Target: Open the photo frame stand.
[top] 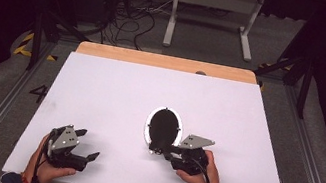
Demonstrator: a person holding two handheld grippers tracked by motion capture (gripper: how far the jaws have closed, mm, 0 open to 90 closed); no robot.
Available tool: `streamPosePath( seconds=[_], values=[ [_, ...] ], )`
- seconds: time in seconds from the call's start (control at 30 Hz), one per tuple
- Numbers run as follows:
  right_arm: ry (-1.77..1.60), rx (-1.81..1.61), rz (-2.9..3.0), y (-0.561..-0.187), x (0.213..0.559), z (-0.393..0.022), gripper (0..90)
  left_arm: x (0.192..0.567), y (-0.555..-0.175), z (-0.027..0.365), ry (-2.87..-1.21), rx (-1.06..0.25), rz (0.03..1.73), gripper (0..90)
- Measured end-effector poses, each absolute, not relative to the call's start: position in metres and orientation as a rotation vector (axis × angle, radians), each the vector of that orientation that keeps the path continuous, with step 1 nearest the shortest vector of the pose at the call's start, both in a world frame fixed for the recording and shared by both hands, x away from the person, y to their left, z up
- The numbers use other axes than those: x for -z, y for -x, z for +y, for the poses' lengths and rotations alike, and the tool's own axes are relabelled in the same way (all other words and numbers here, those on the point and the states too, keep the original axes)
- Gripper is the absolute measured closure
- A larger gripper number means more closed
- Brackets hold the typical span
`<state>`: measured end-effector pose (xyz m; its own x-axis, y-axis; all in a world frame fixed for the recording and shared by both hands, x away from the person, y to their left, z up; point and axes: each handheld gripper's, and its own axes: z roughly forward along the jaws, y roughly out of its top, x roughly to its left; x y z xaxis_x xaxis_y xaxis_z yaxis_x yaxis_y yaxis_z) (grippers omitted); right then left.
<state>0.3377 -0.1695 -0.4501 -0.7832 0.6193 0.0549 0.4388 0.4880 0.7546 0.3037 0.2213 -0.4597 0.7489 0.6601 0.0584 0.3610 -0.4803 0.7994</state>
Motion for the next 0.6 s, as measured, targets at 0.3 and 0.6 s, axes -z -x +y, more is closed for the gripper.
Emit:
streamPosePath(
  seconds=[0.3, 0.6],
  values=[
    [-0.919, -1.209, 2.495, -0.339, 0.448, -0.17, 62.9, 0.461, -0.303, 0.218, -2.129, -0.463, 0.771, 15.5],
    [-0.93, -1.236, 2.485, -0.34, 0.446, -0.172, 62.8, 0.459, -0.321, 0.184, -2.159, -0.401, 0.718, 18.3]
  ],
)
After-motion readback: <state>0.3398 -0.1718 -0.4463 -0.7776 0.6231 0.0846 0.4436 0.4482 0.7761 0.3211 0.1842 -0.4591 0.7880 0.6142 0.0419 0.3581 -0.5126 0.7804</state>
